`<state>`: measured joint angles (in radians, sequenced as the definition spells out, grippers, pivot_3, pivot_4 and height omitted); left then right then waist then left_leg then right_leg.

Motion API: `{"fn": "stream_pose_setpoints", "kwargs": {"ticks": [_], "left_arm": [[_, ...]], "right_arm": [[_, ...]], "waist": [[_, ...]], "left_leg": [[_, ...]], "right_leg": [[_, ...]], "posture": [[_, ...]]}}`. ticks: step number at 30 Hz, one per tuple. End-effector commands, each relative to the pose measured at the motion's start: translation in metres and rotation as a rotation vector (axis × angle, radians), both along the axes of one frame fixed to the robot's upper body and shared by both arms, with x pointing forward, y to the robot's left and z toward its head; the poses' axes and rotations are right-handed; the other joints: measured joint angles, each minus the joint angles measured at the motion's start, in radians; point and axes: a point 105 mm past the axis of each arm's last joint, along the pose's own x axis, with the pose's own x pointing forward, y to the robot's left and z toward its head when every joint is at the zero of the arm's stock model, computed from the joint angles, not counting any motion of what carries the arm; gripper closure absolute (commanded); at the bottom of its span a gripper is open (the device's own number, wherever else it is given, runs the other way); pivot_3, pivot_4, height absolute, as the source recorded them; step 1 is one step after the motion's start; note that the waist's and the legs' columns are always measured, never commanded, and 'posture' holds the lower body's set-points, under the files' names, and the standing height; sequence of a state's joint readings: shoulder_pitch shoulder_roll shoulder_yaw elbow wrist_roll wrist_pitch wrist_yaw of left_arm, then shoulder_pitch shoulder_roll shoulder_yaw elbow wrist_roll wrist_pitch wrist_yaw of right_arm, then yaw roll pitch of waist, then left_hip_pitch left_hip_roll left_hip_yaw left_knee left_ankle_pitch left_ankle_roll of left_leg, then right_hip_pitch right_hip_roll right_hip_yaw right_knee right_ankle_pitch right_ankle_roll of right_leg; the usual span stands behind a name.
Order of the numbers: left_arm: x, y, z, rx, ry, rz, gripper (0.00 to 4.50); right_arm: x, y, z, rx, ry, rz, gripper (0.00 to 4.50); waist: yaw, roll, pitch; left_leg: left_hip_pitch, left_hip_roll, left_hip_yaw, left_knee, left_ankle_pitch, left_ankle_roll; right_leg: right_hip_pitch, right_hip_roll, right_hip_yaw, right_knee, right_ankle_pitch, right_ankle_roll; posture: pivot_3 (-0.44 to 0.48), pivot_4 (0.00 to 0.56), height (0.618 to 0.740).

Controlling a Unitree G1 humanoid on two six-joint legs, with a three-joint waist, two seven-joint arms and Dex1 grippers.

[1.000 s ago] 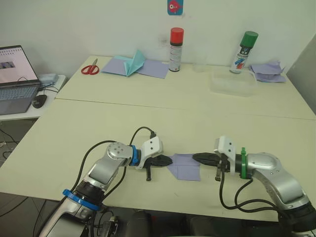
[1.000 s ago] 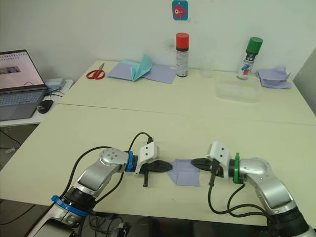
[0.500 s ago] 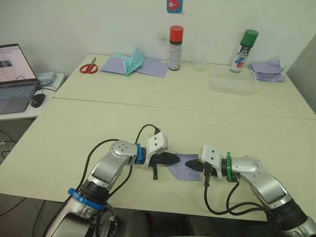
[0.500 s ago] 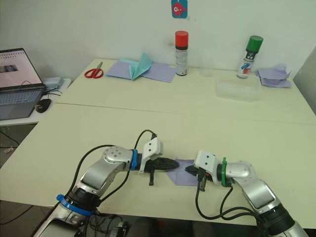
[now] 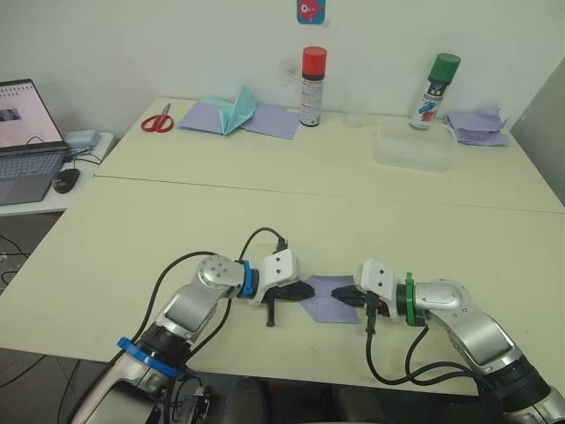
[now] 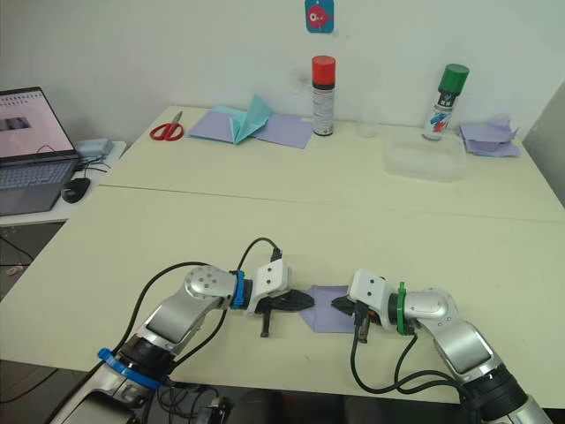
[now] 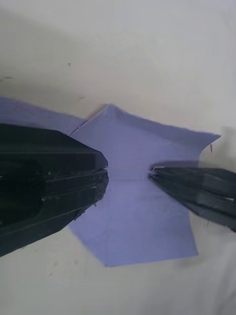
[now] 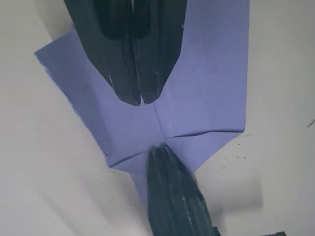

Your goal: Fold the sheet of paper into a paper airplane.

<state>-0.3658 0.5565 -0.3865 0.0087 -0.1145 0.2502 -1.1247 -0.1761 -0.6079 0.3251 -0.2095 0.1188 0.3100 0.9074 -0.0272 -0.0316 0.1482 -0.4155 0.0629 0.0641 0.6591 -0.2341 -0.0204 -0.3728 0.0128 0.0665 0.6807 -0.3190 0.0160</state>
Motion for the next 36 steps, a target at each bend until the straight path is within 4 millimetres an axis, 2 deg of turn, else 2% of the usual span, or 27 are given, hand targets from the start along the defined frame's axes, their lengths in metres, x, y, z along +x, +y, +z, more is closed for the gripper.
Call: {"fn": "stream_pose_setpoints", "kwargs": {"ticks": [1,4,7,11,14,16,18,22,26,29,33,36], "left_arm": [[-0.007,0.043,-0.023,0.121,0.081,0.092,4.5],[-0.007,0.057,-0.019,0.13,0.079,0.125,4.5],[-0.002,0.062,-0.001,0.076,0.039,0.136,4.5],[0.004,0.037,0.039,-0.108,0.0,0.122,4.5],[0.002,0.018,0.052,-0.172,0.007,0.087,4.5],[0.002,0.007,0.046,-0.154,0.014,0.07,4.5],[0.0,0.001,0.03,-0.107,0.043,0.064,4.5],[-0.002,0.01,-0.013,0.035,0.056,0.073,4.5],[-0.003,0.016,-0.029,0.072,0.054,0.077,4.5],[-0.004,0.012,-0.027,0.041,0.074,0.083,4.5],[-0.005,0.015,-0.03,0.046,0.091,0.079,4.5],[-0.007,0.021,-0.031,0.051,0.098,0.079,4.5]], "right_arm": [[0.001,-0.013,-0.011,-0.054,0.027,-0.045,4.45],[0.001,-0.013,-0.011,-0.054,0.026,-0.043,4.45],[0.002,-0.013,-0.011,-0.054,0.025,-0.041,4.45],[0.003,-0.012,-0.009,-0.048,0.025,-0.039,4.45],[0.004,-0.012,-0.008,-0.047,0.024,-0.038,4.45],[0.004,-0.011,-0.008,-0.046,0.025,-0.036,4.45],[0.004,-0.01,-0.007,-0.042,0.025,-0.036,4.45],[0.004,-0.007,0.006,0.0,0.024,-0.053,4.45],[-0.001,-0.006,0.028,0.059,0.038,-0.055,4.45],[-0.005,-0.012,0.042,0.109,0.1,-0.095,3.86],[-0.009,-0.029,0.053,0.171,0.244,-0.201,2.42],[-0.019,-0.042,0.046,0.159,0.402,-0.267,1.31]], "waist": [[-0.001,0.0,-0.001],[-0.002,0.001,-0.001],[-0.002,0.001,-0.001],[-0.002,0.001,0.001],[-0.001,0.0,0.001],[0.0,0.0,0.001],[-0.001,0.0,0.001],[-0.002,0.0,0.002],[0.0,0.0,0.001],[0.0,0.0,0.001],[0.001,0.0,0.001],[0.0,0.0,0.001]], "left_leg": [[0.0,0.0,0.0,0.0,0.0,0.0],[0.001,0.001,0.0,-0.001,0.0,0.0],[0.001,0.001,0.0,-0.001,0.0,0.0],[0.0,0.001,0.0,-0.001,0.0,0.0],[0.0,0.0,0.0,-0.001,0.0,0.0],[-0.001,0.0,0.0,0.0,0.0,0.0],[0.0,0.0,0.0,0.0,0.0,0.0],[0.0,0.0,0.0,-0.001,0.0,0.0],[-0.001,0.0,0.0,-0.001,0.0,0.0],[0.0,0.0,0.0,-0.001,0.0,0.0],[0.0,0.0,0.0,-0.001,0.0,0.0],[-0.001,0.0,0.0,-0.001,0.0,0.0]], "right_leg": [[0.0,0.0,0.0,0.0,0.0,0.0],[0.0,0.0,-0.001,0.0,0.0,0.0],[0.0,0.0,-0.001,0.0,0.0,0.0],[-0.001,0.0,-0.001,0.0,0.0,0.0],[-0.001,0.0,-0.001,0.0,0.0,0.0],[-0.001,0.0,-0.001,0.0,0.0,0.0],[0.0,0.0,0.0,0.0,0.0,0.0],[-0.001,0.0,0.0,0.0,0.0,-0.001],[-0.001,0.0,0.0,0.0,0.0,-0.001],[0.0,-0.001,-0.001,0.0,0.0,-0.001],[0.0,-0.001,-0.001,0.0,0.0,-0.001],[0.0,-0.002,-0.001,0.0,0.0,-0.001]], "posture": [[0.0,0.15,0.74],[0.0,0.15,0.74],[0.0,0.15,0.74],[0.0,0.15,0.74],[0.0,0.15,0.74],[0.0,0.15,0.74],[0.0,0.15,0.74],[0.0,0.15,0.74],[0.0,0.15,0.74],[0.0,0.15,0.74],[0.0,0.15,0.74],[0.0,0.15,0.74]]}}
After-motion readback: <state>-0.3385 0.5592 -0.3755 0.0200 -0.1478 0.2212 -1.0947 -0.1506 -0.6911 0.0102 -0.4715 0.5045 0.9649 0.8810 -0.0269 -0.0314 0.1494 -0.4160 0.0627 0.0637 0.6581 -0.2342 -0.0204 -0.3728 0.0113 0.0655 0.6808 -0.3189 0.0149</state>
